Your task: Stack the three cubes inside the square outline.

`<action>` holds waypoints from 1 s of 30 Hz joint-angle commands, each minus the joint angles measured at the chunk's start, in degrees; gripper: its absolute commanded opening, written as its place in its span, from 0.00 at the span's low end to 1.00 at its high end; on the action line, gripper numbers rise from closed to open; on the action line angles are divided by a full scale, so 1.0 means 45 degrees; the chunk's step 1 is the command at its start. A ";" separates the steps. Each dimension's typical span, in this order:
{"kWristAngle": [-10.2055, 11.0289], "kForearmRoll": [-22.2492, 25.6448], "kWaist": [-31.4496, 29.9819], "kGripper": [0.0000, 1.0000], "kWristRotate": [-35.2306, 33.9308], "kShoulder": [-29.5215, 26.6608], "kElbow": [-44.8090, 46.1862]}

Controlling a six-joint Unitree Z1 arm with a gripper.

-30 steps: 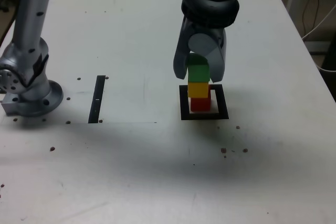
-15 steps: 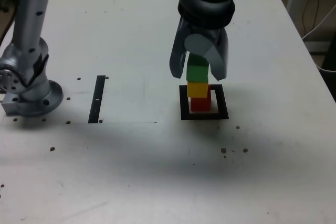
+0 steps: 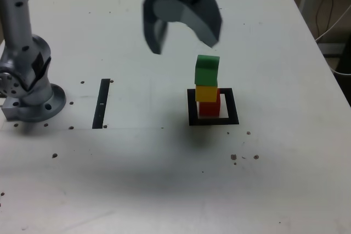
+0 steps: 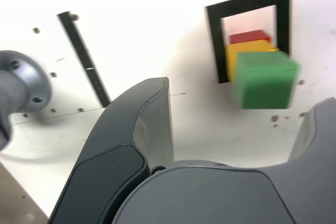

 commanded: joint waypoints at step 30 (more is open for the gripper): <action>-0.2078 -0.3701 0.0448 0.99 0.0341 -0.2581 0.8550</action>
